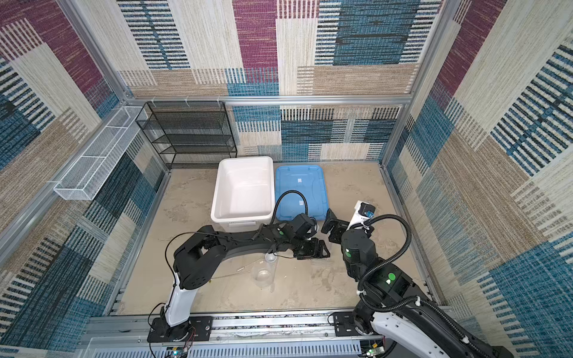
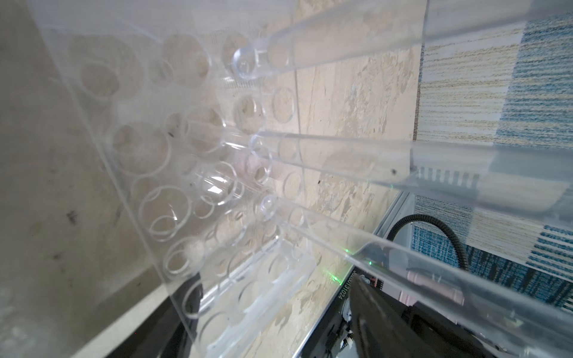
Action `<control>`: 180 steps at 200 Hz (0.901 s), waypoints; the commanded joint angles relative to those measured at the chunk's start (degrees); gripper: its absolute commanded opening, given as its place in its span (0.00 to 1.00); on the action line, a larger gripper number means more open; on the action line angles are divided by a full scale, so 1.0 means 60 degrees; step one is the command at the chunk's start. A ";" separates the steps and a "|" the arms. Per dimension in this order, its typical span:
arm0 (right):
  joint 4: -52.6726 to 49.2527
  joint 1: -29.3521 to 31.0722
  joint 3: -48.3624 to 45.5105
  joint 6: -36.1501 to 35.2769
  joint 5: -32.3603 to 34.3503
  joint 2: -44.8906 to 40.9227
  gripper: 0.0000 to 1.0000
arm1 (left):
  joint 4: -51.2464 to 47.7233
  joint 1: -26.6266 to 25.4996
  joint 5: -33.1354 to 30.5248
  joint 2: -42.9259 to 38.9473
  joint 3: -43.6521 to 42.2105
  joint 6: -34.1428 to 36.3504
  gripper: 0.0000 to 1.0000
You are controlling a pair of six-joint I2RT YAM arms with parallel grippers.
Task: Organize the chemistry lab equipment
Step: 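Raise the right gripper toward the blue lid while the left reaches the bin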
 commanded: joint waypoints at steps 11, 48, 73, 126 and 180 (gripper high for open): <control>0.0827 -0.0873 0.0040 -0.0792 -0.1885 0.0235 1.00 | 0.0341 -0.0054 0.0267 0.0249 0.0182 -0.0250 0.77; 0.0834 -0.1434 0.0772 -0.1271 -0.3232 0.1111 0.99 | 0.0144 -0.0060 -0.0077 -0.0314 -0.0155 -0.0043 0.83; 0.0924 -0.1478 0.1264 -0.1399 -0.3659 0.1476 0.99 | 0.0028 -0.0059 -0.0226 -0.0939 -0.0393 0.0123 0.95; 0.0572 -0.1539 0.2360 -0.2022 -0.4257 0.2307 0.99 | -0.1184 0.0043 -0.0972 -0.2321 -0.0879 0.0083 1.00; 0.0723 -0.1585 0.2719 -0.2275 -0.4430 0.2314 0.99 | -0.2032 0.0217 -0.2236 -0.3873 -0.1003 0.1085 0.99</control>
